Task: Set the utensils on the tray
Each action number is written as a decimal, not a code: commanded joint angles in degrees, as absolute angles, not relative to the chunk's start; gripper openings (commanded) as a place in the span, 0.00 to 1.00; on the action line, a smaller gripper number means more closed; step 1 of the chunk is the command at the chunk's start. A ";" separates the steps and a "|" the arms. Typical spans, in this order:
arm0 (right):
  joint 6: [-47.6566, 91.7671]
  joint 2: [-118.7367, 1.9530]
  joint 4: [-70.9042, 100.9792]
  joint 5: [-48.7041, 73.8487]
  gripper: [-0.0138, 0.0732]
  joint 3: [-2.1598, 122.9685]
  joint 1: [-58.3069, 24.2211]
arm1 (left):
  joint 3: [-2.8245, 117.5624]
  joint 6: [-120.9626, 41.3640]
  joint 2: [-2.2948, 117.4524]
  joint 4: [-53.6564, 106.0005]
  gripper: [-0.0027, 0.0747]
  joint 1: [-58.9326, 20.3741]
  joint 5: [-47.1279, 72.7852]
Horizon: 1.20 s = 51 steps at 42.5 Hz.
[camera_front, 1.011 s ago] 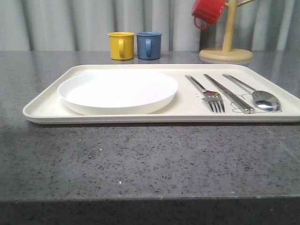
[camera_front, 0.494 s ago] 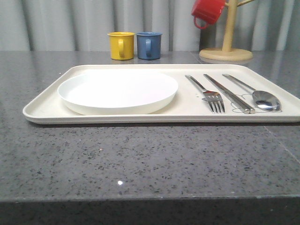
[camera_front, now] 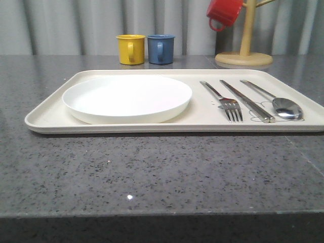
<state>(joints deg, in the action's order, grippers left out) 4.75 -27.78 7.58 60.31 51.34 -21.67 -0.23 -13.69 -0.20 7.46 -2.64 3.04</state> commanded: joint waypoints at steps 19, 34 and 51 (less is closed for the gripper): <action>5.07 -28.16 7.41 56.78 0.03 52.70 -21.60 | -0.51 -12.65 -1.45 6.49 0.01 -1.80 -2.05; 5.07 -28.16 7.41 56.78 0.03 52.70 -21.60 | -0.51 -5.03 -1.56 0.00 0.01 -1.21 -2.00; 5.07 -28.16 7.41 56.78 0.03 52.70 -21.60 | -0.51 -5.03 -1.56 0.00 0.01 2.06 -2.00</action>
<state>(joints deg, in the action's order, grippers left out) 4.75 -27.78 7.58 60.41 51.34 -21.67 -0.23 -5.63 -0.20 0.00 2.12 2.70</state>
